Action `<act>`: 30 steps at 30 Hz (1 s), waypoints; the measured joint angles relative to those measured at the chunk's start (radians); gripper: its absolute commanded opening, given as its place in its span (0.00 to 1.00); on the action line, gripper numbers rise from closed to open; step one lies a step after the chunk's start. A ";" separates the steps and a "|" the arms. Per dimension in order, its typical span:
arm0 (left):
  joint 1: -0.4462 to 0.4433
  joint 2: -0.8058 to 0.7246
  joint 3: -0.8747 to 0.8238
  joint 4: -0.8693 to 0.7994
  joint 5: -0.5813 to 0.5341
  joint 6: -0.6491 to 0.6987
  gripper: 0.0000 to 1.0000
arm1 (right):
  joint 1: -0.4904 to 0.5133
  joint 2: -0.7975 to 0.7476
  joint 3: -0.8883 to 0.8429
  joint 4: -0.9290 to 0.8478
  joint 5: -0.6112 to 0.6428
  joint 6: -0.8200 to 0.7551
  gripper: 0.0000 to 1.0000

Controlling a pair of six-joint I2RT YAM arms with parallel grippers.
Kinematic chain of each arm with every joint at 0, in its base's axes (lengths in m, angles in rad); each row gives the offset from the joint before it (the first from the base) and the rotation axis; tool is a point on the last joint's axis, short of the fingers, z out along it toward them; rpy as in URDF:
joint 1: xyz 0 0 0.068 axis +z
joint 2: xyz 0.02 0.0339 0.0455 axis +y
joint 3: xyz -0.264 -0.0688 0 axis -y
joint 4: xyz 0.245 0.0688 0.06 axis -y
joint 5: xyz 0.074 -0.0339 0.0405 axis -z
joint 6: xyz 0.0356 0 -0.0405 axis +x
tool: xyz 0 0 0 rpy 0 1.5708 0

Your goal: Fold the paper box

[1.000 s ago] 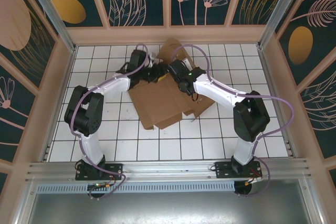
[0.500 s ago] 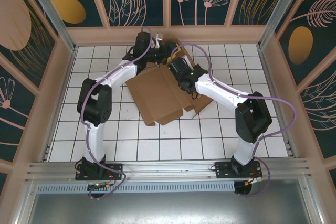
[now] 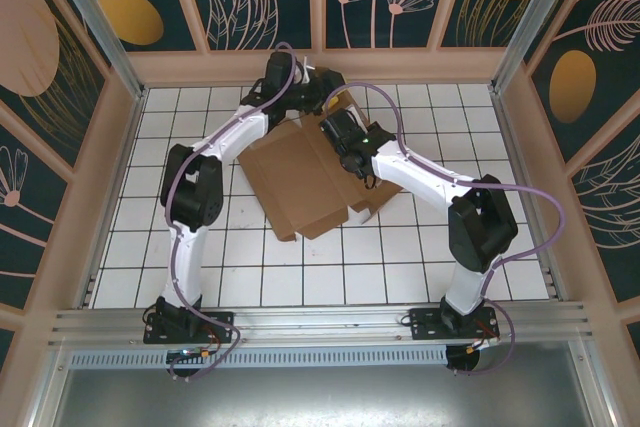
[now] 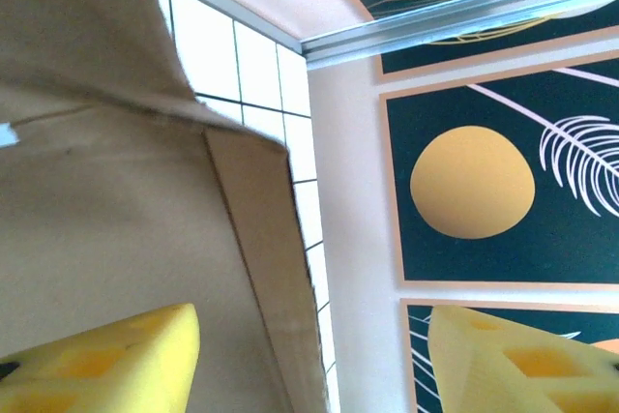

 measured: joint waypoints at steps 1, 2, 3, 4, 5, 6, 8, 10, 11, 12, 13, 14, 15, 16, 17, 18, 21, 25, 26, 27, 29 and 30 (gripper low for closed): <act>0.000 0.010 0.008 0.000 0.003 -0.002 0.54 | 0.000 0.000 0.000 0.001 0.000 -0.003 0.05; -0.002 0.017 0.011 -0.002 0.003 -0.003 0.50 | 0.000 0.000 0.000 0.002 0.000 -0.005 0.05; -0.004 0.026 0.016 -0.008 0.006 -0.003 0.46 | 0.000 0.000 0.000 0.003 0.000 -0.008 0.05; -0.006 0.034 0.020 -0.011 0.006 -0.005 0.43 | 0.001 0.000 0.000 0.004 0.000 -0.010 0.05; -0.006 0.043 0.026 -0.017 0.006 -0.005 0.40 | 0.002 0.000 0.000 0.006 0.000 -0.010 0.05; -0.007 0.052 0.034 -0.023 0.006 -0.005 0.36 | 0.004 0.000 0.000 0.006 0.000 -0.011 0.05; -0.008 0.064 0.043 -0.023 0.006 -0.005 0.28 | 0.006 0.001 0.000 0.006 -0.002 -0.011 0.05; -0.010 0.066 0.045 -0.024 0.006 -0.006 0.19 | 0.007 0.002 0.000 0.005 -0.004 -0.014 0.05; -0.011 0.066 0.047 -0.024 0.006 -0.003 0.15 | 0.008 0.002 0.000 0.006 -0.002 -0.014 0.05; -0.013 0.066 0.048 -0.023 0.006 -0.004 0.11 | 0.008 0.002 0.001 0.006 -0.002 -0.015 0.06; -0.013 0.066 0.048 -0.023 0.006 -0.006 0.08 | 0.008 0.002 0.001 0.006 -0.002 -0.015 0.06; -0.013 0.066 0.048 -0.023 0.005 -0.006 0.05 | 0.009 0.002 0.001 0.006 0.000 -0.016 0.07; -0.013 0.066 0.047 -0.022 0.005 -0.009 0.03 | 0.010 0.002 0.001 0.006 0.001 -0.018 0.09; -0.013 0.066 0.044 -0.020 0.005 -0.011 0.01 | 0.010 0.002 0.001 0.006 0.001 -0.018 0.14; -0.013 0.065 0.039 -0.011 0.005 -0.013 0.01 | 0.010 0.002 0.001 0.006 0.000 -0.016 0.21; -0.012 0.064 0.031 0.000 0.005 -0.018 0.01 | 0.011 0.002 0.001 0.007 -0.002 -0.010 0.27; -0.012 0.051 -0.031 0.046 -0.010 -0.036 0.00 | 0.015 -0.015 0.001 0.004 -0.016 -0.002 0.38; -0.012 -0.006 -0.193 0.189 -0.034 -0.113 0.00 | 0.015 -0.105 0.001 -0.018 -0.080 0.031 0.45; -0.011 -0.027 -0.243 0.235 -0.047 -0.136 0.00 | 0.015 -0.145 0.001 -0.019 -0.109 0.042 0.44; -0.011 -0.045 -0.286 0.280 -0.058 -0.156 0.00 | 0.015 -0.181 0.001 -0.018 -0.134 0.050 0.44; -0.011 -0.085 -0.378 0.380 -0.094 -0.201 0.00 | 0.012 -0.282 0.000 -0.009 -0.205 0.077 0.43; -0.011 -0.101 -0.412 0.415 -0.110 -0.216 0.00 | 0.010 -0.323 -0.002 -0.001 -0.237 0.089 0.43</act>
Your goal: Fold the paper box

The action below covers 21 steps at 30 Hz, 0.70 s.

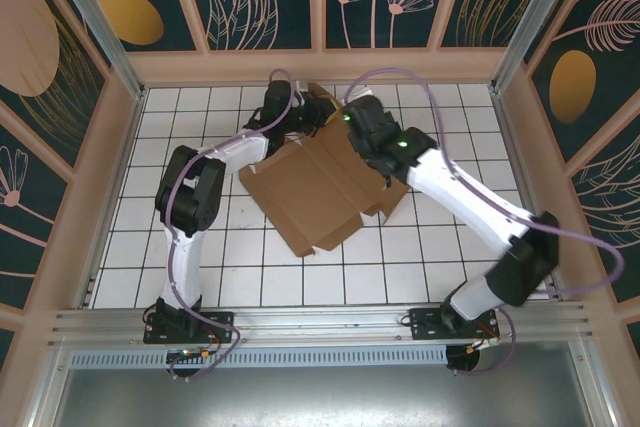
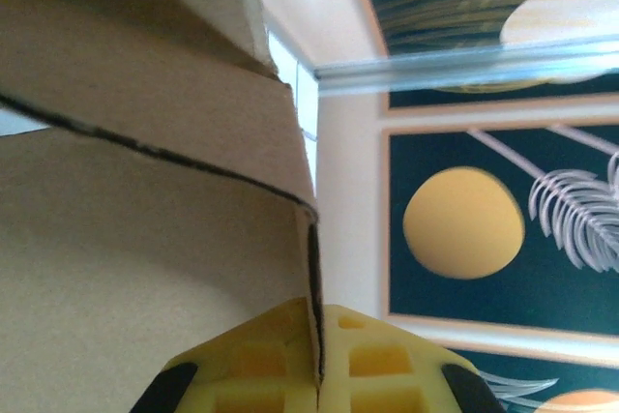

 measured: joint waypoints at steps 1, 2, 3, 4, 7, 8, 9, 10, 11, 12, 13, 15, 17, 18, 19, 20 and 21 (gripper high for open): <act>0.000 -0.018 -0.035 0.041 -0.022 -0.014 0.00 | -0.007 -0.050 -0.007 0.013 -0.043 0.012 0.42; 0.000 -0.039 -0.074 0.086 -0.051 -0.026 0.00 | -0.017 -0.095 -0.018 0.028 -0.081 0.026 0.42; 0.000 -0.057 -0.105 0.119 -0.074 -0.034 0.00 | -0.028 -0.127 -0.028 0.038 -0.109 0.037 0.42; 0.000 -0.079 -0.140 0.156 -0.103 -0.042 0.00 | -0.045 -0.154 -0.040 0.046 -0.138 0.051 0.41; 0.000 -0.144 -0.243 0.268 -0.202 -0.066 0.00 | -0.115 -0.189 -0.083 0.066 -0.249 0.094 0.41; 0.000 -0.162 -0.274 0.302 -0.238 -0.073 0.00 | -0.146 -0.190 -0.102 0.074 -0.293 0.112 0.41; 0.000 -0.177 -0.303 0.335 -0.270 -0.079 0.00 | -0.171 -0.188 -0.121 0.082 -0.333 0.124 0.41; 0.000 -0.195 -0.338 0.378 -0.311 -0.089 0.00 | -0.201 -0.187 -0.144 0.085 -0.383 0.140 0.41; 0.000 -0.208 -0.369 0.409 -0.348 -0.097 0.00 | -0.222 -0.185 -0.163 0.085 -0.426 0.150 0.41; 0.000 -0.216 -0.393 0.436 -0.380 -0.104 0.00 | -0.235 -0.182 -0.174 0.085 -0.460 0.161 0.41; 0.000 -0.223 -0.416 0.461 -0.415 -0.112 0.00 | -0.241 -0.177 -0.183 0.083 -0.501 0.168 0.40; 0.000 -0.225 -0.439 0.492 -0.466 -0.126 0.00 | -0.243 -0.161 -0.184 0.080 -0.573 0.186 0.38; 0.000 -0.225 -0.455 0.515 -0.507 -0.146 0.00 | -0.233 -0.133 -0.186 0.079 -0.653 0.201 0.36; -0.001 -0.225 -0.462 0.528 -0.520 -0.155 0.00 | -0.224 -0.120 -0.193 0.083 -0.678 0.209 0.36; -0.002 -0.225 -0.473 0.542 -0.537 -0.166 0.00 | -0.206 -0.106 -0.207 0.087 -0.696 0.214 0.34; -0.003 -0.225 -0.483 0.557 -0.553 -0.176 0.00 | -0.178 -0.089 -0.224 0.088 -0.707 0.216 0.31; -0.006 -0.225 -0.493 0.566 -0.568 -0.185 0.00 | -0.145 -0.069 -0.239 0.088 -0.710 0.218 0.28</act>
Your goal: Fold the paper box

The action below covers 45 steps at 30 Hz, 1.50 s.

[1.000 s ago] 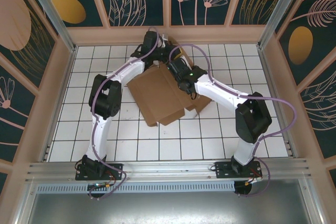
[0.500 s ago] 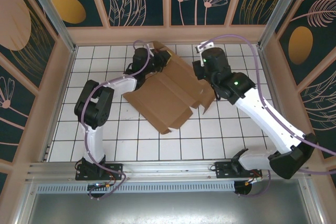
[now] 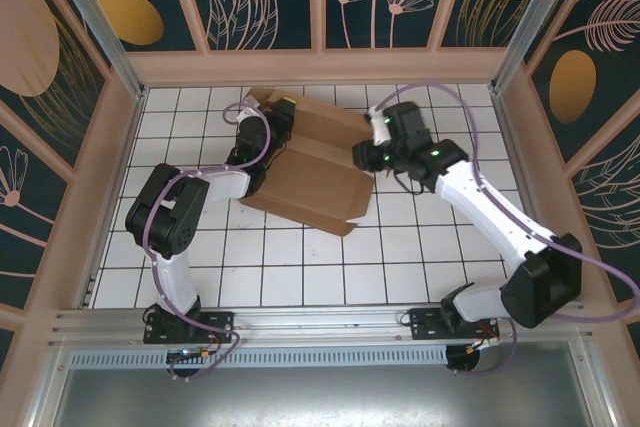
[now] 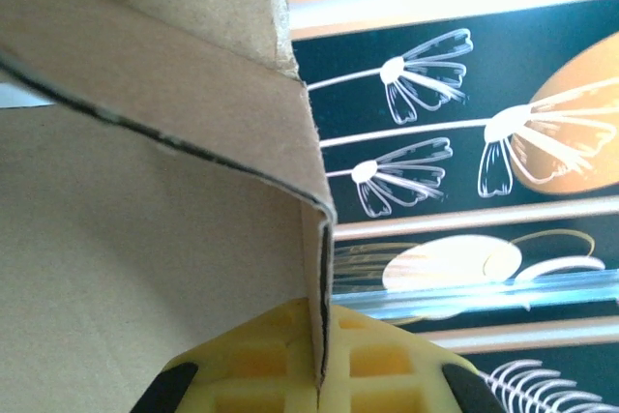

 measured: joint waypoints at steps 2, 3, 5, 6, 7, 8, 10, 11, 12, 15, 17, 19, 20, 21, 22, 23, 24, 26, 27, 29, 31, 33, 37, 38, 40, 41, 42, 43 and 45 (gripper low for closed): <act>-0.005 0.000 -0.030 0.024 -0.027 -0.023 0.00 | 0.065 0.044 -0.032 0.006 -0.005 0.009 0.22; -0.006 0.000 -0.045 0.035 -0.039 -0.033 0.00 | 0.094 0.071 -0.050 0.010 -0.009 0.016 0.20; -0.011 0.003 -0.069 0.047 -0.056 -0.047 0.00 | 0.129 0.122 -0.081 0.025 -0.011 0.032 0.17; -0.013 0.005 -0.079 0.051 -0.065 -0.051 0.00 | 0.140 0.147 -0.099 0.036 -0.009 0.039 0.15; -0.015 0.006 -0.088 0.056 -0.073 -0.053 0.00 | 0.149 0.173 -0.116 0.047 -0.003 0.047 0.12; -0.017 0.006 -0.096 0.063 -0.078 -0.056 0.00 | 0.153 0.195 -0.126 0.051 0.002 0.055 0.11; -0.021 0.006 -0.115 0.072 -0.094 -0.060 0.00 | 0.162 0.257 -0.139 0.070 0.011 0.070 0.10; -0.023 0.006 -0.122 0.072 -0.100 -0.060 0.00 | 0.164 0.280 -0.142 0.079 0.014 0.075 0.09; -0.025 0.004 -0.130 0.068 -0.108 -0.060 0.00 | 0.166 0.306 -0.147 0.087 0.017 0.081 0.08; -0.033 -0.024 -0.138 0.014 -0.142 -0.055 0.00 | 0.170 0.356 -0.172 0.103 0.026 0.089 0.05; -0.039 -0.059 -0.137 -0.042 -0.171 -0.042 0.00 | 0.169 0.376 -0.189 0.112 0.034 0.089 0.04; -0.042 -0.088 -0.125 -0.105 -0.198 -0.032 0.00 | 0.169 0.373 -0.189 0.114 0.045 0.089 0.03; -0.042 -0.096 -0.115 -0.129 -0.207 -0.028 0.00 | 0.168 0.373 -0.191 0.116 0.050 0.089 0.03; -0.042 -0.100 -0.107 -0.147 -0.214 -0.024 0.00 | 0.168 0.373 -0.192 0.117 0.054 0.089 0.03; -0.042 -0.100 -0.098 -0.161 -0.225 -0.022 0.00 | 0.166 0.373 -0.193 0.117 0.057 0.089 0.03; -0.042 -0.100 -0.094 -0.175 -0.231 -0.021 0.00 | 0.161 0.371 -0.195 0.117 0.058 0.089 0.03; -0.042 -0.100 -0.093 -0.187 -0.237 -0.021 0.00 | 0.153 0.369 -0.198 0.117 0.058 0.089 0.03; -0.042 -0.100 -0.093 -0.213 -0.251 -0.022 0.00 | 0.125 0.360 -0.206 0.113 0.064 0.089 0.03; -0.042 -0.100 -0.093 -0.220 -0.254 -0.026 0.00 | 0.108 0.355 -0.211 0.112 0.069 0.088 0.03; -0.044 -0.100 -0.090 -0.223 -0.256 -0.037 0.00 | 0.070 0.344 -0.221 0.107 0.082 0.087 0.03; -0.048 -0.099 -0.084 -0.224 -0.257 -0.053 0.00 | 0.032 0.337 -0.226 0.097 0.089 0.085 0.04; -0.053 -0.094 -0.076 -0.224 -0.258 -0.064 0.01 | 0.010 0.336 -0.226 0.090 0.089 0.081 0.06; -0.066 -0.077 -0.063 -0.227 -0.276 -0.071 0.02 | 0.003 0.324 -0.226 0.068 0.095 0.073 0.17; -0.067 -0.073 -0.060 -0.227 -0.279 -0.071 0.02 | -0.001 0.316 -0.226 0.054 0.096 0.072 0.20; -0.067 -0.067 -0.057 -0.227 -0.280 -0.070 0.02 | -0.023 0.280 -0.224 0.029 0.088 0.067 0.29; -0.067 -0.066 -0.056 -0.227 -0.282 -0.070 0.02 | -0.038 0.255 -0.218 0.022 0.082 0.071 0.33; -0.068 -0.064 -0.052 -0.227 -0.282 -0.070 0.03 | -0.064 0.222 -0.204 0.014 0.064 0.073 0.36; -0.068 -0.063 -0.050 -0.228 -0.283 -0.070 0.03 | -0.094 0.189 -0.180 0.014 0.046 0.077 0.39; -0.069 -0.058 -0.046 -0.228 -0.288 -0.070 0.03 | -0.153 0.137 -0.111 0.021 0.010 0.095 0.39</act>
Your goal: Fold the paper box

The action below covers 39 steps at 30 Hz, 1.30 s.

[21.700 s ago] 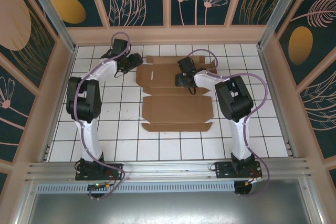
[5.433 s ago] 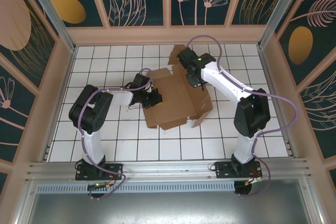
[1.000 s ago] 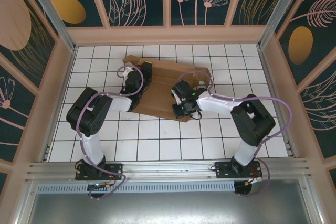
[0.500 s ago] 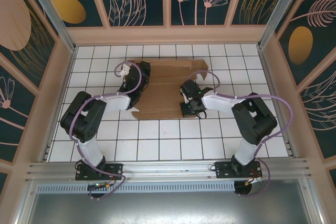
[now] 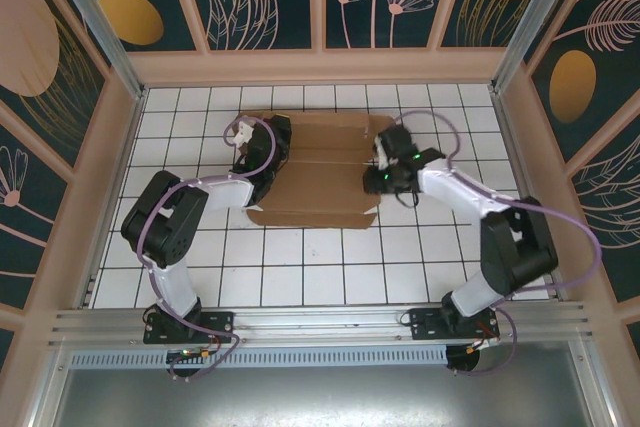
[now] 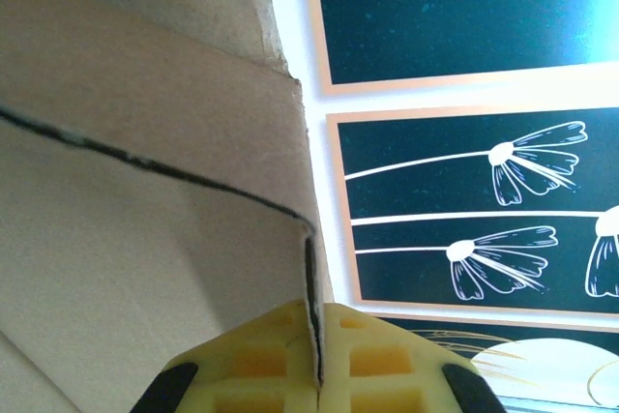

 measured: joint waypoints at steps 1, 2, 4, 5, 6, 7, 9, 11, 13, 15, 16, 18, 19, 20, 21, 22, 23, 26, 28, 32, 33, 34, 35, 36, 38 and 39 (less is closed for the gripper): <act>-0.001 0.002 0.002 0.000 -0.003 0.000 0.03 | -0.029 -0.017 0.044 0.007 -0.017 0.014 0.39; -0.001 0.002 0.002 0.000 -0.003 0.000 0.03 | -0.052 -0.026 0.081 0.017 -0.031 0.031 0.39; -0.003 0.003 0.003 0.001 -0.009 0.000 0.04 | -0.103 -0.027 0.170 0.045 -0.068 0.073 0.40; -0.003 0.004 0.003 0.000 -0.010 0.000 0.04 | -0.121 -0.022 0.197 0.054 -0.085 0.094 0.40; -0.003 0.004 0.003 0.000 -0.011 0.000 0.04 | -0.140 -0.012 0.232 0.057 -0.106 0.122 0.40; -0.005 0.004 0.003 0.000 -0.011 0.000 0.03 | -0.156 0.005 0.265 0.057 -0.128 0.151 0.40; -0.004 0.005 0.003 0.001 -0.011 0.000 0.04 | -0.172 0.055 0.329 0.055 -0.165 0.204 0.43; -0.004 0.006 0.003 0.001 -0.010 0.000 0.04 | -0.173 0.108 0.375 0.055 -0.184 0.249 0.45; -0.004 0.006 0.004 0.001 -0.011 0.000 0.04 | -0.167 0.159 0.407 0.048 -0.191 0.289 0.47; -0.004 0.006 0.004 0.001 -0.011 0.000 0.04 | -0.161 0.201 0.426 0.038 -0.190 0.318 0.47; -0.004 0.006 0.005 0.001 -0.011 0.000 0.04 | -0.157 0.218 0.435 0.027 -0.189 0.328 0.48; -0.004 0.009 0.016 -0.007 -0.011 -0.001 0.04 | -0.149 0.252 0.457 0.011 -0.183 0.344 0.48; -0.004 0.012 0.024 -0.013 -0.011 -0.001 0.04 | -0.145 0.266 0.467 0.004 -0.180 0.350 0.48; -0.004 0.016 0.031 -0.019 -0.010 -0.001 0.04 | -0.142 0.281 0.478 -0.001 -0.175 0.354 0.48; -0.004 0.019 0.036 -0.022 -0.010 -0.001 0.03 | -0.137 0.292 0.483 -0.002 -0.168 0.358 0.48; -0.004 0.021 0.039 -0.022 -0.010 -0.001 0.03 | -0.133 0.299 0.486 -0.003 -0.166 0.361 0.49; -0.004 0.023 0.041 -0.023 -0.010 -0.001 0.03 | -0.129 0.308 0.488 -0.004 -0.161 0.368 0.49; -0.004 0.025 0.046 -0.026 -0.009 -0.001 0.02 | -0.116 0.335 0.499 -0.002 -0.159 0.379 0.48; -0.004 0.029 0.049 -0.026 -0.009 -0.001 0.02 | -0.110 0.349 0.500 0.010 -0.164 0.388 0.46; -0.004 0.030 0.050 -0.026 -0.010 -0.001 0.01 | -0.106 0.359 0.496 0.065 -0.194 0.430 0.36; -0.004 0.030 0.050 -0.026 -0.011 -0.001 0.01 | -0.106 0.358 0.491 0.082 -0.197 0.440 0.33; -0.003 0.030 0.050 -0.026 -0.014 -0.001 0.01 | -0.106 0.358 0.482 0.099 -0.198 0.451 0.32; -0.003 0.030 0.050 -0.026 -0.014 -0.001 0.01 | -0.108 0.358 0.473 0.111 -0.198 0.456 0.32; -0.003 0.030 0.050 -0.026 -0.014 -0.001 0.01 | -0.109 0.358 0.462 0.123 -0.200 0.460 0.32; -0.003 0.030 0.050 -0.026 -0.014 0.000 0.01 | -0.113 0.352 0.446 0.145 -0.208 0.462 0.35; -0.003 0.030 0.050 -0.026 -0.015 0.000 0.01 | -0.115 0.348 0.440 0.152 -0.209 0.461 0.37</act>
